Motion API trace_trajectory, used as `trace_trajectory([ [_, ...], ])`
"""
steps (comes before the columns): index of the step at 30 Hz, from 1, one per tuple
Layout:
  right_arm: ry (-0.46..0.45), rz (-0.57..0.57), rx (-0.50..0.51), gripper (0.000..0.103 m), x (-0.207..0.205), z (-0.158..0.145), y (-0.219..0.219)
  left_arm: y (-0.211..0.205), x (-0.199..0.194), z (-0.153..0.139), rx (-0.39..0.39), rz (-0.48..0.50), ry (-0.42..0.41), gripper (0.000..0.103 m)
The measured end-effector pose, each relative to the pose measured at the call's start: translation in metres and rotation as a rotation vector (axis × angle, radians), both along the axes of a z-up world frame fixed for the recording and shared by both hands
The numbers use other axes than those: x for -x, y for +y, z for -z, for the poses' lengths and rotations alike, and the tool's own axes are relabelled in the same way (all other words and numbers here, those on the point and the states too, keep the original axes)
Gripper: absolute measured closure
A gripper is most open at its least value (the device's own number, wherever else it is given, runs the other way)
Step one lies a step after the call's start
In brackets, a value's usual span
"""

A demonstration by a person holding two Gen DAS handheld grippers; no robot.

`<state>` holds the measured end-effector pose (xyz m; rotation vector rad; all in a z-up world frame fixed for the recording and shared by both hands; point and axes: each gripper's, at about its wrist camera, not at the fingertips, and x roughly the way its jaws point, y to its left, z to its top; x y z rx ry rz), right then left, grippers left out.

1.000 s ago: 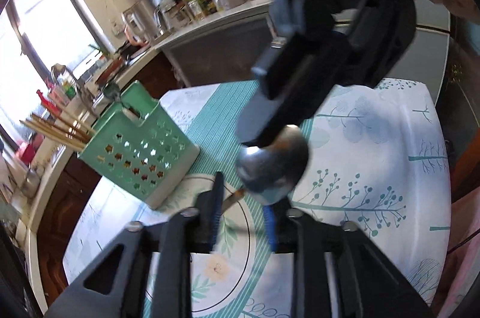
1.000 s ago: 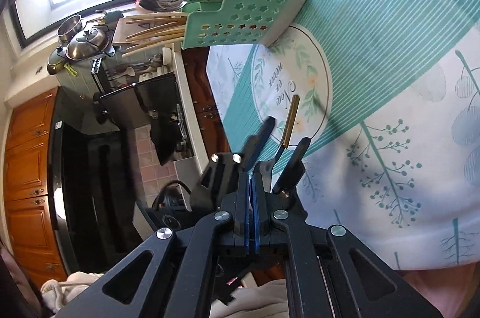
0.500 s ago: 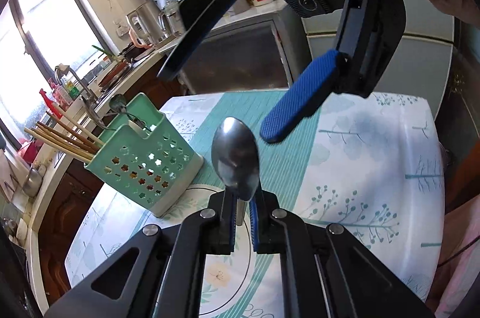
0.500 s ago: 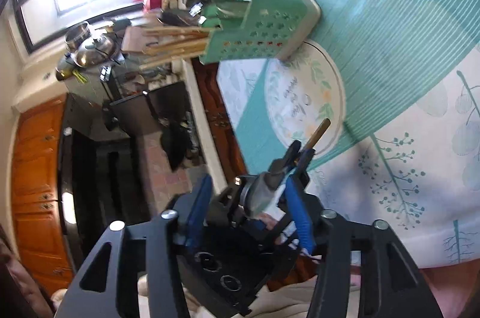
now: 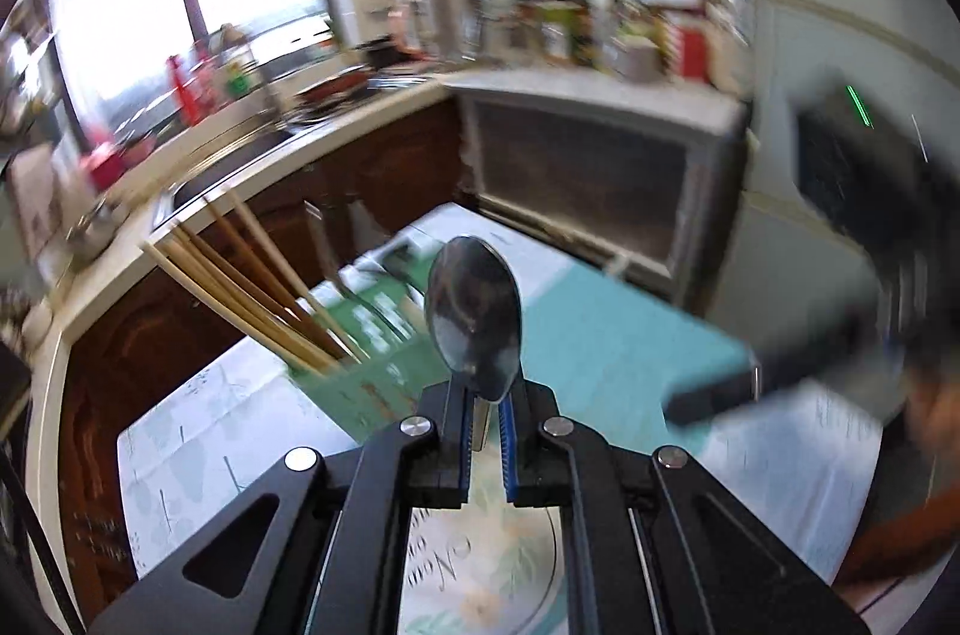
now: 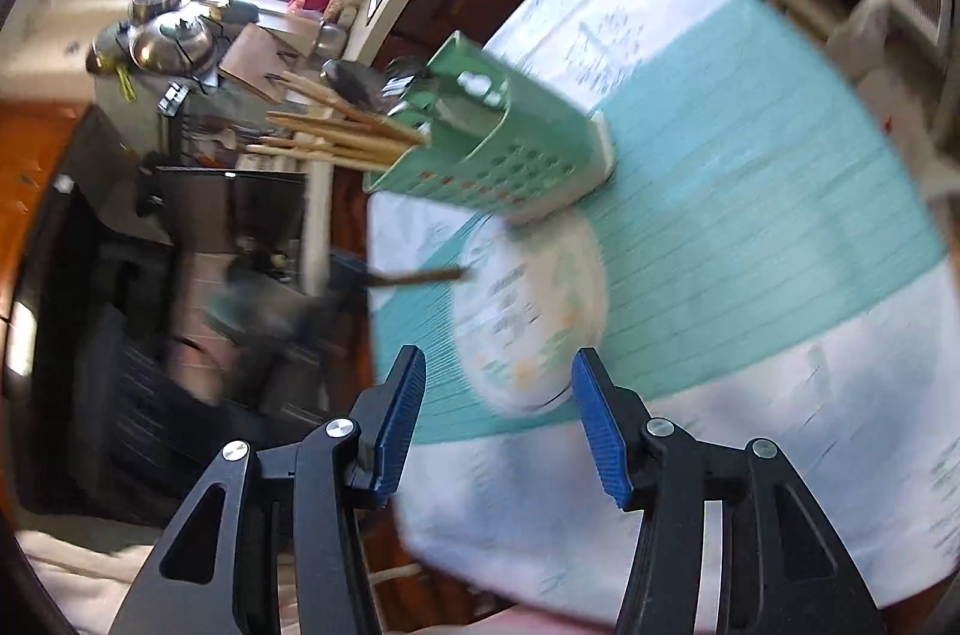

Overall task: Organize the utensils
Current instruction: 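Carry the spoon with the left tool over the holder and lower it in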

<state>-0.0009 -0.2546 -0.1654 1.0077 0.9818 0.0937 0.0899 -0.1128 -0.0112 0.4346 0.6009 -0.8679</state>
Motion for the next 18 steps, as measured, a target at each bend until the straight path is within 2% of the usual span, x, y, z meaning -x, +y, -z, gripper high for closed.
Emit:
trace_trajectory([
  [2, -0.008, -0.005, 0.095, 0.051, -0.005, -0.004, -0.004, -0.003, -0.022, -0.015, 0.051, -0.065, 0.051, 0.098],
  [5, -0.029, -0.007, 0.161, 0.051, -0.014, -0.007, -0.005, -0.007, -0.053, -0.025, 0.113, -0.145, 0.115, 0.098],
  [11, -0.048, -0.01, 0.152, 0.051, -0.026, -0.007, -0.016, -0.021, -0.103, -0.017, 0.195, -0.25, 0.191, 0.098],
  [14, -0.037, -0.014, 0.151, 0.051, -0.029, -0.002, -0.016, -0.031, -0.114, -0.006, 0.191, -0.267, 0.215, 0.098],
  [18, -0.02, -0.013, 0.149, 0.051, -0.038, 0.01, -0.005, -0.04, -0.11, 0.013, 0.153, -0.262, 0.237, 0.098],
])
